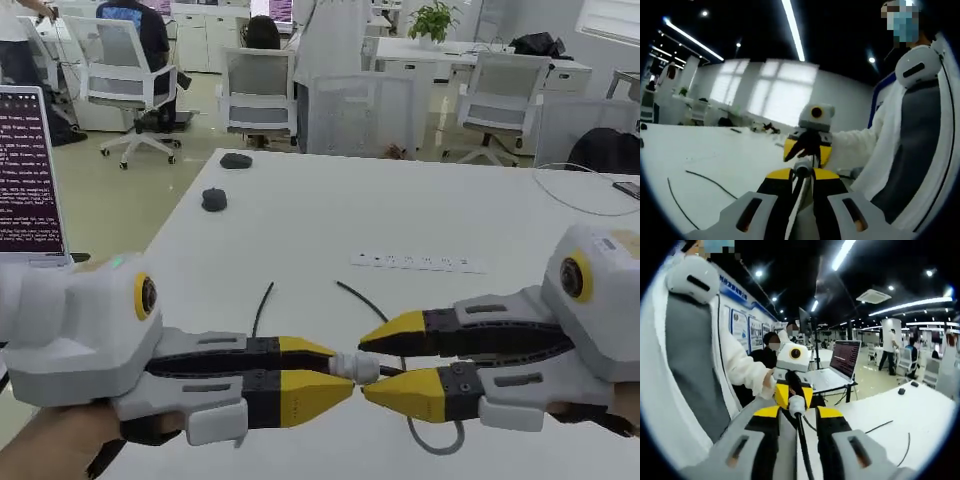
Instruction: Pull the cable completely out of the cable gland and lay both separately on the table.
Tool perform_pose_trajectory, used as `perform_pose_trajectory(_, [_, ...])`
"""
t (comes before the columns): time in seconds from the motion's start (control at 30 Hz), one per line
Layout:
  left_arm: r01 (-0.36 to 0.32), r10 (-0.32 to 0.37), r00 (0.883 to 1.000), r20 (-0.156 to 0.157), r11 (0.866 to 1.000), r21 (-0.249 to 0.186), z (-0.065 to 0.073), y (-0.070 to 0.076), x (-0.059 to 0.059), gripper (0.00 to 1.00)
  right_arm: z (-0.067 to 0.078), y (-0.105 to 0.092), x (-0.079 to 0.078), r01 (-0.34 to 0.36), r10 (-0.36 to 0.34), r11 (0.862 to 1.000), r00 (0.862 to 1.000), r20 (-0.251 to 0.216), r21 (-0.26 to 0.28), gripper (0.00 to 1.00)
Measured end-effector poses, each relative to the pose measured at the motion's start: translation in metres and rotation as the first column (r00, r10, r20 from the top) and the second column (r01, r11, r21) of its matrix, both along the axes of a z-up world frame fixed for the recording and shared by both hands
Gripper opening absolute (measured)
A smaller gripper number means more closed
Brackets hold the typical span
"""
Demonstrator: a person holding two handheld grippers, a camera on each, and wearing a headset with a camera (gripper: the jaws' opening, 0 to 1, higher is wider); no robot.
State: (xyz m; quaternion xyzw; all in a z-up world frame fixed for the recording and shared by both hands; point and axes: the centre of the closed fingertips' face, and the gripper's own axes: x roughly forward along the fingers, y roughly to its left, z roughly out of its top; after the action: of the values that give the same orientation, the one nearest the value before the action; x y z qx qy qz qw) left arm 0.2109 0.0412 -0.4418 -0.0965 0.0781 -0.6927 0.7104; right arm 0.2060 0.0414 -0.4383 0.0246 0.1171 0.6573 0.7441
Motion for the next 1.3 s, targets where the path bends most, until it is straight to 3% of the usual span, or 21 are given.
perform_pose_trajectory(0.1, [0.004,-0.004,0.996,0.092,1.0,0.006,0.005,0.0,-0.002,0.15,0.005,-0.002,0.003,0.016,-0.008,0.997,0.993,-0.116,0.069,0.25])
perform_pose_trajectory(0.17, [0.006,-0.007,0.994,0.108,1.0,0.008,0.007,-0.001,-0.003,0.15,0.006,-0.003,0.002,0.008,0.003,0.997,0.989,-0.15,0.078,0.23])
perform_pose_trajectory(0.3, [-0.001,0.0,0.989,0.15,1.0,0.003,0.01,-0.001,-0.001,0.15,0.006,-0.001,0.001,0.002,0.01,0.997,0.987,-0.159,0.073,0.16])
perform_pose_trajectory(0.47, [-0.002,0.002,0.987,0.161,1.0,0.0,0.012,-0.001,0.0,0.15,0.005,-0.001,0.001,0.007,0.004,0.998,0.988,-0.153,0.07,0.12])
perform_pose_trajectory(0.57, [0.0,0.0,0.99,0.142,1.0,-0.002,0.011,-0.001,0.0,0.15,0.006,0.0,0.0,-0.001,0.006,0.999,0.997,-0.082,0.055,0.12])
perform_pose_trajectory(0.67, [0.001,-0.002,0.997,0.074,1.0,0.003,0.009,0.0,0.001,0.15,0.005,0.0,0.001,-0.007,0.006,1.0,0.999,0.05,0.02,0.11])
perform_pose_trajectory(0.73, [0.002,-0.002,0.999,0.047,1.0,0.004,0.008,0.0,0.003,0.15,0.004,0.001,0.0,-0.011,0.012,1.0,0.989,0.147,-0.009,0.11])
perform_pose_trajectory(0.8, [0.003,-0.003,1.0,-0.014,1.0,0.006,0.006,0.0,0.004,0.15,0.003,0.002,0.0,-0.009,0.015,1.0,0.978,0.206,-0.029,0.11])
perform_pose_trajectory(0.9, [0.006,-0.006,0.999,-0.038,1.0,-0.002,0.005,0.001,0.005,0.15,0.002,0.002,-0.001,-0.009,0.025,0.999,0.952,0.306,-0.053,0.11])
perform_pose_trajectory(1.0, [0.003,-0.003,0.999,-0.041,1.0,0.002,0.004,0.001,0.006,0.15,0.001,0.002,0.0,-0.005,0.021,0.998,0.956,0.293,-0.055,0.12])
perform_pose_trajectory(1.07, [0.002,-0.002,0.999,-0.038,1.0,0.004,0.004,0.002,0.006,0.15,-0.001,0.002,0.001,-0.003,0.014,0.999,0.968,0.25,-0.045,0.13])
perform_pose_trajectory(1.2, [-0.006,0.006,1.0,-0.015,1.0,0.002,0.008,0.005,0.008,0.15,-0.005,-0.005,0.006,0.018,-0.004,0.998,0.973,0.233,-0.057,0.22])
perform_pose_trajectory(1.3, [-0.007,0.007,1.0,0.0,1.0,0.004,0.009,0.006,0.008,0.15,-0.009,-0.008,0.006,0.014,0.005,0.997,0.972,0.237,-0.079,0.08])
